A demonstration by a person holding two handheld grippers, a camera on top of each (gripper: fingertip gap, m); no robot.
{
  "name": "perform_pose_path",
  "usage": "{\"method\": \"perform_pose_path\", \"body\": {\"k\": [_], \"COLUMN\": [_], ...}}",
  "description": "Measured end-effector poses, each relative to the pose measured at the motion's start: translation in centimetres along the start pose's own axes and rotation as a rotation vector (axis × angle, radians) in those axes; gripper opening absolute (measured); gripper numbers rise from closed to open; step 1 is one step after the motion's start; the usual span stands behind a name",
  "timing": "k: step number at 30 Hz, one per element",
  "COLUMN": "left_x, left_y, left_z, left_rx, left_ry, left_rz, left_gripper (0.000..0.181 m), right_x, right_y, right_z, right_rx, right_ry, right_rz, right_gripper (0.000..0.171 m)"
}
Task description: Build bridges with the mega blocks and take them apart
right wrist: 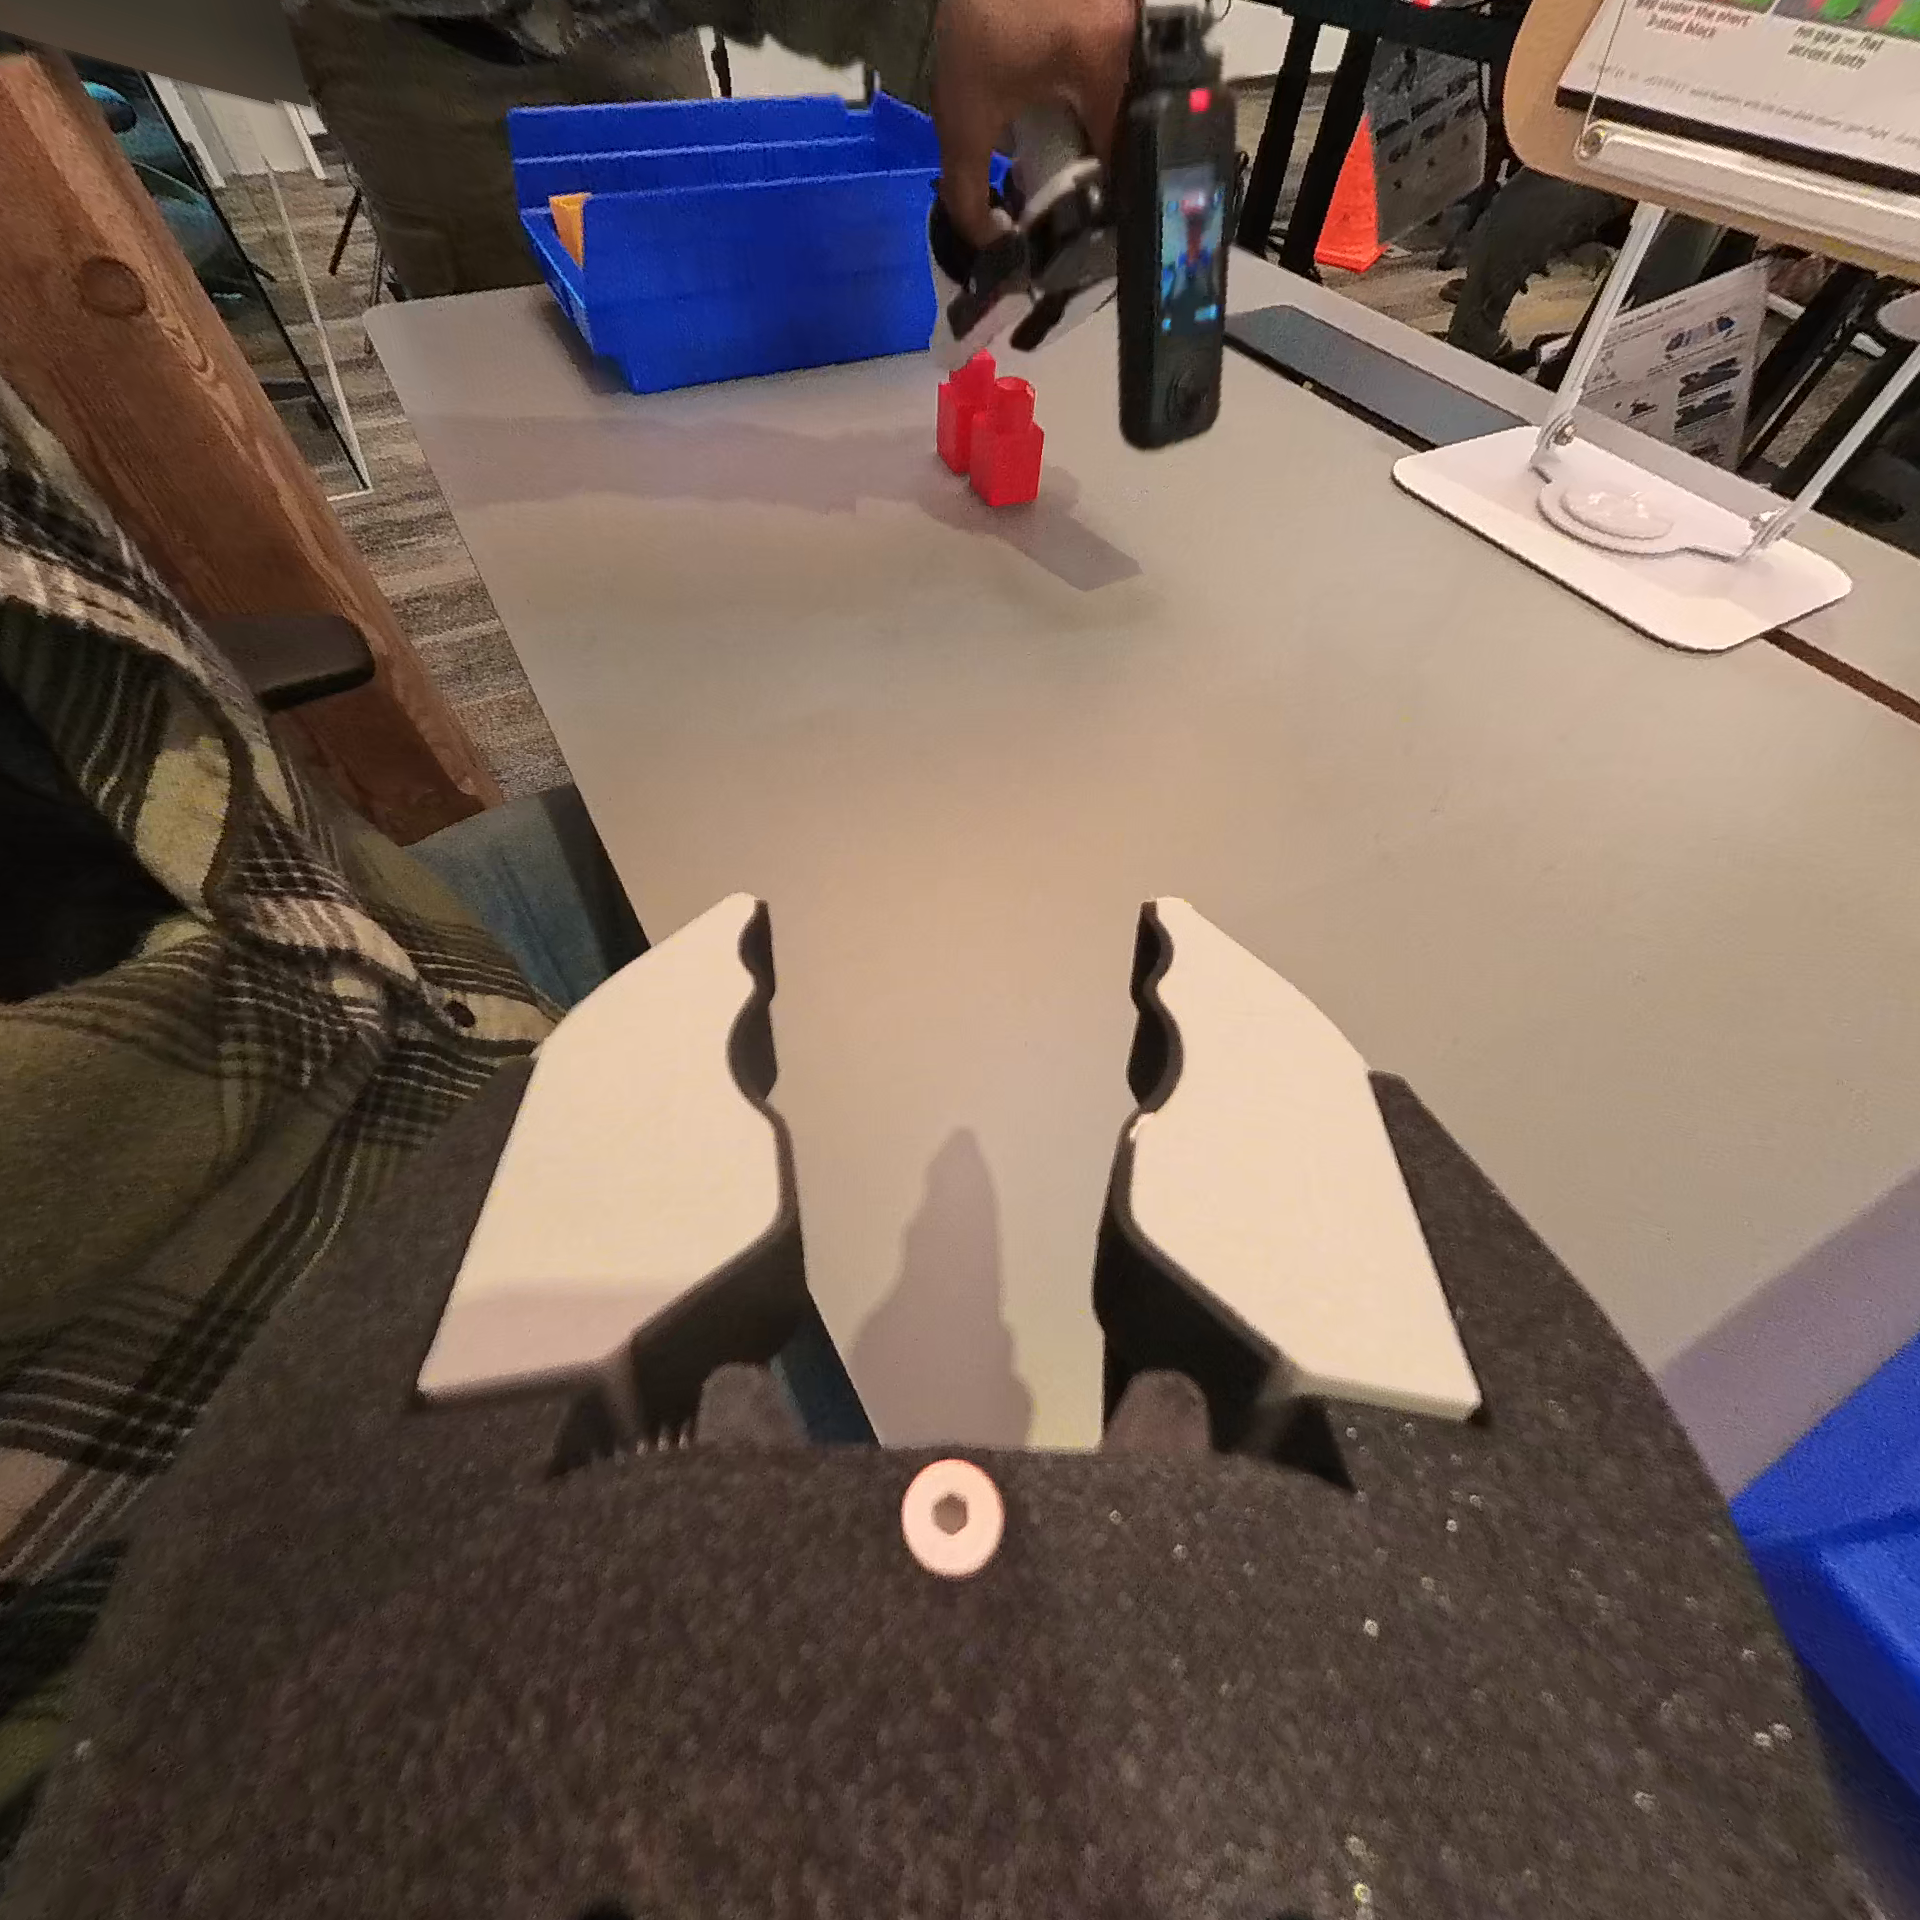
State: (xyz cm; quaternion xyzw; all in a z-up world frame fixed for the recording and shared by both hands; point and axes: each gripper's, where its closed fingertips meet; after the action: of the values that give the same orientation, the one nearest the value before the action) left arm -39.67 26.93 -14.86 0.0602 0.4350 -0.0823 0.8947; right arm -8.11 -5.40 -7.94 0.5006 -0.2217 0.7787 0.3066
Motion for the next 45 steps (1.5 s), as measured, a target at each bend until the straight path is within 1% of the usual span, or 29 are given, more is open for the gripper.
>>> {"method": "perform_pose_path", "body": {"k": [1, 3, 6, 9, 11, 12, 14, 16, 19, 20, 25, 31, 36, 40, 45], "left_x": [-0.2, -0.4, -0.6, -1.0, -1.5, -1.6, -1.5, -1.2, -0.5, -0.3, 0.4, 1.2, 2.0, 2.4, 2.6], "left_y": [0.1, 0.0, -0.2, -0.2, -0.1, -0.2, -0.5, -0.8, -1.1, -1.1, -0.8, -0.4, -0.4, -0.5, -0.4], "left_z": [0.3, 0.8, 1.9, 3.2, 3.1, 2.5, 1.0, -0.5, -2.5, -2.6, -2.7, -3.3, -3.0, -3.1, -2.9], "left_rx": [-0.005, -0.056, -0.172, -0.240, -0.250, -0.241, -0.204, -0.154, -0.143, -0.149, -0.158, -0.138, -0.136, -0.128, -0.134], "left_ry": [-0.061, -0.239, -0.603, -0.974, -1.140, -1.180, -1.201, -1.185, -1.136, -1.142, -1.183, -1.141, -1.140, -1.113, -1.112], "left_rz": [0.013, 0.062, 0.153, 0.242, 0.310, 0.334, 0.366, 0.380, 0.374, 0.365, 0.314, 0.261, 0.228, 0.200, 0.210], "left_gripper": [0.050, 0.055, 0.063, 0.060, 0.058, 0.058, 0.061, 0.061, 0.061, 0.061, 0.059, 0.061, 0.057, 0.037, 0.037], "right_x": [0.0, -0.1, -0.2, -0.2, -0.2, -0.2, 0.0, 0.4, 1.0, 1.1, 1.3, 1.2, 1.0, 1.1, 0.9], "right_y": [0.0, 0.0, -0.2, -0.3, -0.4, -0.4, -0.4, -0.3, -0.3, -0.3, 0.0, 0.1, 0.1, 0.0, 0.0], "right_z": [0.1, 0.3, 0.7, 0.8, 0.7, 0.6, 0.5, 0.3, 0.0, -0.1, -0.6, -0.8, -0.6, -0.6, -0.6], "right_rx": [-0.003, -0.007, -0.017, -0.019, -0.015, -0.012, -0.006, -0.001, 0.007, 0.011, 0.021, 0.020, 0.011, 0.006, 0.007], "right_ry": [0.000, -0.003, -0.012, -0.021, -0.019, -0.017, -0.012, -0.011, -0.007, -0.006, 0.007, 0.014, 0.017, 0.016, 0.020], "right_rz": [0.001, -0.002, -0.008, -0.013, -0.011, -0.009, -0.001, 0.007, 0.024, 0.027, 0.037, 0.033, 0.028, 0.029, 0.028], "right_gripper": [0.066, 0.066, 0.066, 0.066, 0.066, 0.066, 0.066, 0.066, 0.066, 0.066, 0.066, 0.066, 0.066, 0.065, 0.065]}}
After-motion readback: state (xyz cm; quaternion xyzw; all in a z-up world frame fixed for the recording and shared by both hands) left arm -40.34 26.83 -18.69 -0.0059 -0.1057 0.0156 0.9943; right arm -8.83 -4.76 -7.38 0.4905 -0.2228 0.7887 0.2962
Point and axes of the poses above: each gripper's, where its closed fingertips meet, z back along the fingers, x out of its top, y = z × x across the jaws, and after that the axes turned 2 degrees about y, right-handed
